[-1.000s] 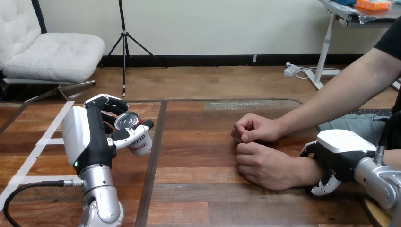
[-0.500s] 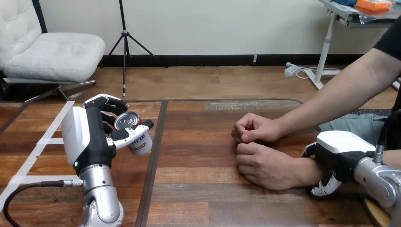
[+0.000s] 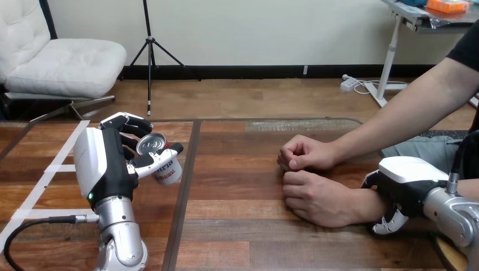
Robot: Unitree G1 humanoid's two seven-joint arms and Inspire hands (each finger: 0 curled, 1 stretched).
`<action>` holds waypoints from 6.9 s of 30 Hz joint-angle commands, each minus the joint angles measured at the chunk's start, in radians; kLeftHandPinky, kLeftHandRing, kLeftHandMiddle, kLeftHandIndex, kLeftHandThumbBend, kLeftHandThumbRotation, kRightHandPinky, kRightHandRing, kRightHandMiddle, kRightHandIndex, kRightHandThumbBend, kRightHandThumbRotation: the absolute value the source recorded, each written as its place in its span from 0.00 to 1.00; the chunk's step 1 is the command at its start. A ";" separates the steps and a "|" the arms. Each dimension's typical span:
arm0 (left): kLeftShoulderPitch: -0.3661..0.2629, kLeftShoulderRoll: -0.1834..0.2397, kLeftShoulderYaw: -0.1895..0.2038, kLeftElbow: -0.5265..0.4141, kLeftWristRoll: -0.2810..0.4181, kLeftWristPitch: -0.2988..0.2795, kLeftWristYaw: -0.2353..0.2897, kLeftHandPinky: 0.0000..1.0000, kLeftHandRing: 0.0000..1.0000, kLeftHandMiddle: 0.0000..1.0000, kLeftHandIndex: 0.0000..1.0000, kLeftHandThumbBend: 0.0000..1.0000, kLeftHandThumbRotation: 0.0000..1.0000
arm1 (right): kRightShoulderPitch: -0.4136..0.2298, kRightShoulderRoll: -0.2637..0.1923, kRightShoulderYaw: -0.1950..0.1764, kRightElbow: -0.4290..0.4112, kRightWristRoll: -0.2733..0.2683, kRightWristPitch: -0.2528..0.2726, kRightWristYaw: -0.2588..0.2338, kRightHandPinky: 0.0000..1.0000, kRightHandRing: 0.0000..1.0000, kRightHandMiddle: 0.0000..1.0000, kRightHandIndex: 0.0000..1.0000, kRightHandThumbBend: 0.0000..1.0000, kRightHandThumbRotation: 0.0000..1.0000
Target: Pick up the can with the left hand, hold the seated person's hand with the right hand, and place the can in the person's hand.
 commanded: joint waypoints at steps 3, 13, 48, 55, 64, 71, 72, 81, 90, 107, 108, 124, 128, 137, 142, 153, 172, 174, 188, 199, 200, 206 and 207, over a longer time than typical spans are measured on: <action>-0.070 0.007 0.015 -0.031 0.001 -0.016 0.007 0.31 0.37 0.43 0.44 0.72 0.00 | 0.079 0.023 0.052 0.063 0.007 0.015 0.053 0.40 0.57 0.64 0.73 0.86 0.09; -0.071 0.008 0.015 -0.025 0.003 -0.018 0.012 0.32 0.38 0.44 0.44 0.72 0.00 | 0.083 0.024 0.047 0.068 0.011 -0.001 0.029 0.44 0.59 0.66 0.70 0.85 0.08; -0.065 0.011 0.015 -0.040 0.004 -0.012 0.007 0.32 0.37 0.43 0.44 0.72 0.00 | 0.090 0.063 0.005 0.132 0.091 -0.042 -0.147 0.36 0.45 0.53 0.50 0.86 0.00; -0.066 0.010 0.016 -0.038 0.002 -0.010 0.006 0.32 0.37 0.43 0.44 0.72 0.00 | 0.089 0.059 0.006 0.141 0.093 -0.065 -0.164 0.35 0.43 0.51 0.50 0.86 0.00; -0.066 0.010 0.016 -0.035 0.003 -0.013 0.007 0.32 0.37 0.43 0.44 0.72 0.00 | 0.089 0.062 0.005 0.141 0.095 -0.068 -0.170 0.37 0.45 0.52 0.50 0.85 0.00; -0.067 0.009 0.017 -0.036 -0.001 -0.013 0.005 0.31 0.36 0.43 0.44 0.72 0.00 | 0.090 0.057 0.006 0.143 0.093 -0.085 -0.185 0.35 0.42 0.50 0.50 0.86 0.00; -0.068 0.009 0.017 -0.036 -0.001 -0.012 0.006 0.31 0.37 0.43 0.44 0.72 0.00 | 0.090 0.057 0.007 0.144 0.091 -0.085 -0.185 0.35 0.42 0.50 0.50 0.86 0.00; -0.069 0.010 0.017 -0.038 0.000 -0.010 0.005 0.31 0.37 0.44 0.44 0.72 0.00 | 0.092 0.054 0.004 0.145 0.095 -0.097 -0.193 0.35 0.43 0.50 0.50 0.86 0.00; -0.072 0.012 0.015 -0.035 0.002 -0.011 0.004 0.31 0.37 0.43 0.44 0.72 0.00 | 0.090 0.048 0.007 0.145 0.088 -0.111 -0.200 0.36 0.45 0.51 0.50 0.86 0.00; -0.072 0.008 0.014 -0.035 0.005 -0.007 0.006 0.31 0.37 0.43 0.44 0.73 0.00 | 0.091 0.045 0.000 0.142 0.091 -0.121 -0.200 0.36 0.44 0.50 0.50 0.85 0.00; -0.072 0.008 0.014 -0.035 0.005 -0.007 0.006 0.31 0.37 0.43 0.44 0.73 0.00 | 0.091 0.045 -0.001 0.142 0.091 -0.122 -0.201 0.36 0.44 0.50 0.50 0.85 0.00; -0.070 0.011 0.012 -0.036 0.006 -0.021 0.006 0.31 0.37 0.43 0.44 0.73 0.00 | 0.120 0.027 -0.035 0.075 0.109 -0.188 -0.256 0.34 0.41 0.48 0.49 0.87 0.00; -0.070 0.012 0.009 -0.034 0.008 -0.029 0.006 0.31 0.37 0.43 0.44 0.73 0.00 | 0.129 0.023 -0.047 0.049 0.118 -0.203 -0.263 0.33 0.40 0.47 0.48 0.87 0.00; -0.064 0.002 0.003 -0.050 0.007 -0.029 -0.003 0.32 0.37 0.43 0.44 0.73 0.00 | 0.149 0.018 -0.075 -0.023 0.117 -0.198 -0.251 0.34 0.41 0.47 0.48 0.85 0.00; -0.059 -0.005 -0.002 -0.059 0.005 -0.036 -0.011 0.32 0.38 0.43 0.44 0.72 0.00 | 0.161 0.016 -0.092 -0.069 0.115 -0.190 -0.244 0.35 0.41 0.48 0.49 0.84 0.00; -0.048 -0.018 -0.017 -0.082 0.013 -0.048 -0.021 0.32 0.38 0.43 0.44 0.72 0.00 | 0.194 0.008 -0.123 -0.158 0.099 -0.187 -0.251 0.32 0.38 0.46 0.48 0.84 0.00; -0.021 -0.051 -0.030 -0.129 0.006 -0.077 -0.081 0.32 0.37 0.43 0.44 0.73 0.00 | 0.234 0.008 -0.171 -0.281 0.100 -0.163 -0.234 0.24 0.31 0.40 0.47 0.83 0.00; -0.018 -0.055 -0.031 -0.133 0.003 -0.082 -0.090 0.32 0.37 0.43 0.44 0.73 0.00 | 0.236 0.007 -0.174 -0.288 0.099 -0.163 -0.232 0.23 0.30 0.38 0.47 0.83 0.00; 0.012 -0.087 -0.046 -0.174 -0.011 -0.116 -0.166 0.32 0.38 0.43 0.44 0.70 0.00 | 0.247 0.012 -0.187 -0.329 0.091 -0.155 -0.227 0.22 0.29 0.37 0.47 0.83 0.00; 0.026 -0.117 -0.063 -0.189 -0.013 -0.142 -0.189 0.32 0.37 0.42 0.43 0.71 0.00 | 0.258 0.014 -0.196 -0.370 0.092 -0.151 -0.229 0.22 0.28 0.37 0.47 0.83 0.00; 0.028 -0.120 -0.066 -0.192 -0.011 -0.143 -0.191 0.32 0.37 0.42 0.43 0.71 0.00 | 0.261 0.015 -0.198 -0.377 0.092 -0.149 -0.230 0.22 0.29 0.37 0.47 0.83 0.00; 0.036 -0.135 -0.075 -0.214 0.002 -0.136 -0.196 0.31 0.37 0.42 0.42 0.72 0.00 | 0.270 0.016 -0.205 -0.409 0.090 -0.140 -0.227 0.21 0.28 0.36 0.47 0.84 0.00; 0.038 -0.137 -0.076 -0.219 0.003 -0.134 -0.198 0.31 0.37 0.42 0.42 0.72 0.00 | 0.271 0.017 -0.206 -0.415 0.091 -0.139 -0.226 0.21 0.27 0.36 0.46 0.84 0.00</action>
